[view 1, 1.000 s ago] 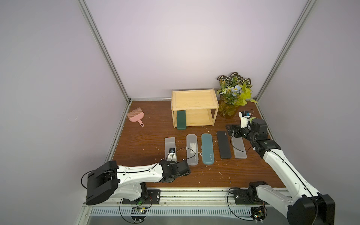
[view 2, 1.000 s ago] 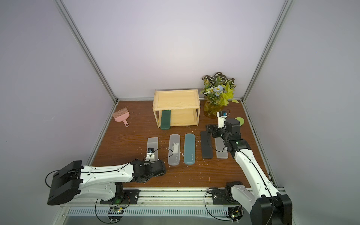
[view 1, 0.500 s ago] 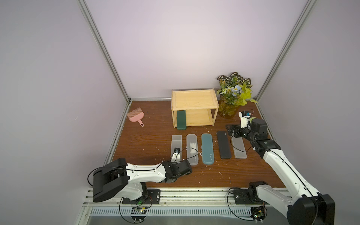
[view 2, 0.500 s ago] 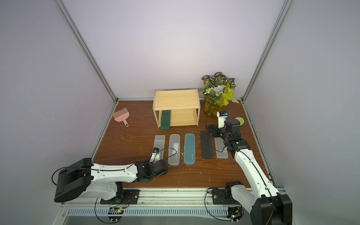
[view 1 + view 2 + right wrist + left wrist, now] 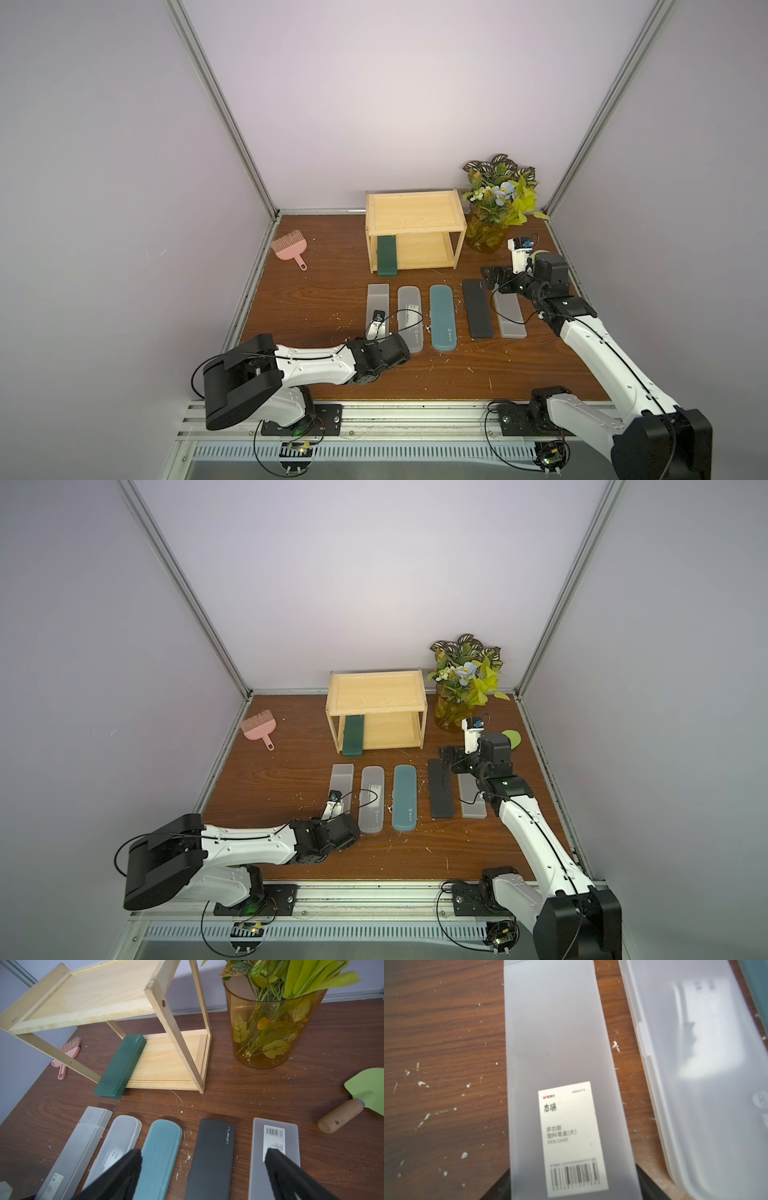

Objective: Remove the pencil cases from the shelf
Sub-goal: Place the pencil case at the center of the board.

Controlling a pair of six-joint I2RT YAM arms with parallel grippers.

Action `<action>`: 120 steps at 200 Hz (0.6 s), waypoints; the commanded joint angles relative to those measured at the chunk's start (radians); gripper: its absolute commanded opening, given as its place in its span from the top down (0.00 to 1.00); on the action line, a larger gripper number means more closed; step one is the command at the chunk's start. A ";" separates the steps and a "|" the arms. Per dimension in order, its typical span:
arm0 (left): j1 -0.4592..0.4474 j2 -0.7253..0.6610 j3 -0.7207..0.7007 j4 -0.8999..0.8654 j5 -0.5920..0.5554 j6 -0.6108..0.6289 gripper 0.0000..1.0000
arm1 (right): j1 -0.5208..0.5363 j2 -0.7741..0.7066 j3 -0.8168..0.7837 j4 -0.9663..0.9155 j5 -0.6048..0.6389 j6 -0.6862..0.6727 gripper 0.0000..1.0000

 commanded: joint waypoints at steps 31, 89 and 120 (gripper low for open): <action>0.011 0.014 0.014 -0.084 0.036 0.034 0.11 | 0.006 0.004 0.003 0.021 0.005 0.001 0.01; 0.011 -0.124 0.131 -0.254 -0.039 0.035 0.01 | 0.005 0.000 0.002 0.022 0.004 0.003 0.01; 0.011 -0.136 0.273 -0.292 -0.087 0.120 0.01 | 0.005 -0.004 0.005 0.019 0.003 0.001 0.01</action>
